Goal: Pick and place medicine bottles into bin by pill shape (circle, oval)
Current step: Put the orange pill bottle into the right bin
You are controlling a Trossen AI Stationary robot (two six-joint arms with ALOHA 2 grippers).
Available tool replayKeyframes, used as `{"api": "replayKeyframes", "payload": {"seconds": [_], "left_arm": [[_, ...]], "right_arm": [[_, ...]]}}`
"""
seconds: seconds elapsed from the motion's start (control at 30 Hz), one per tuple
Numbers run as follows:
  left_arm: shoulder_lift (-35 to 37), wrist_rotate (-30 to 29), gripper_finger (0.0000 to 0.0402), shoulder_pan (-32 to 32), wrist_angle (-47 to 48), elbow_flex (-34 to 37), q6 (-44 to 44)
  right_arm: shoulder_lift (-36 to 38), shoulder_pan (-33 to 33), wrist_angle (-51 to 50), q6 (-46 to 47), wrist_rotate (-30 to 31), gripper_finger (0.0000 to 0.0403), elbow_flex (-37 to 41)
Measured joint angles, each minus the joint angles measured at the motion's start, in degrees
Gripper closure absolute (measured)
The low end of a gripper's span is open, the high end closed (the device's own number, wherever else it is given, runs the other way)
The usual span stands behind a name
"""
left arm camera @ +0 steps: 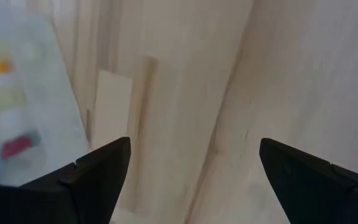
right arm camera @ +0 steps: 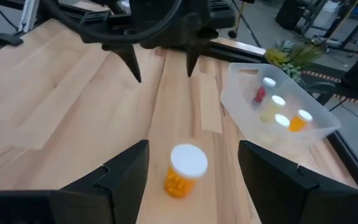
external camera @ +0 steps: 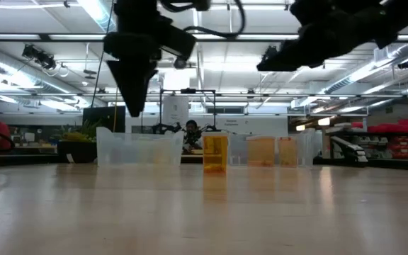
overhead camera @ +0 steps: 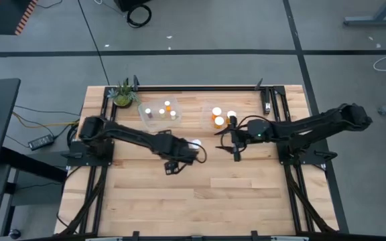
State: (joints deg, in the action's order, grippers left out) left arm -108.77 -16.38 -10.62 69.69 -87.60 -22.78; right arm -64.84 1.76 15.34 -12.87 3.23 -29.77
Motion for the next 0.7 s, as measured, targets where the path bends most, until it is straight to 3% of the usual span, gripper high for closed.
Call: {"api": "replayKeyframes", "payload": {"seconds": [0.3,0.7], "left_arm": [[14.21,-3.22,0.0033,-3.71,-10.14,15.77,-5.13],[30.60,-8.54,0.0033,-6.47,-18.38,31.29,-5.52]], "right_arm": [[-14.39,0.00,-2.49,0.45,-0.31,0.0149,-13.10],[-26.12,-1.16,-13.13,0.27,-0.35,0.0149,-29.28]]}}
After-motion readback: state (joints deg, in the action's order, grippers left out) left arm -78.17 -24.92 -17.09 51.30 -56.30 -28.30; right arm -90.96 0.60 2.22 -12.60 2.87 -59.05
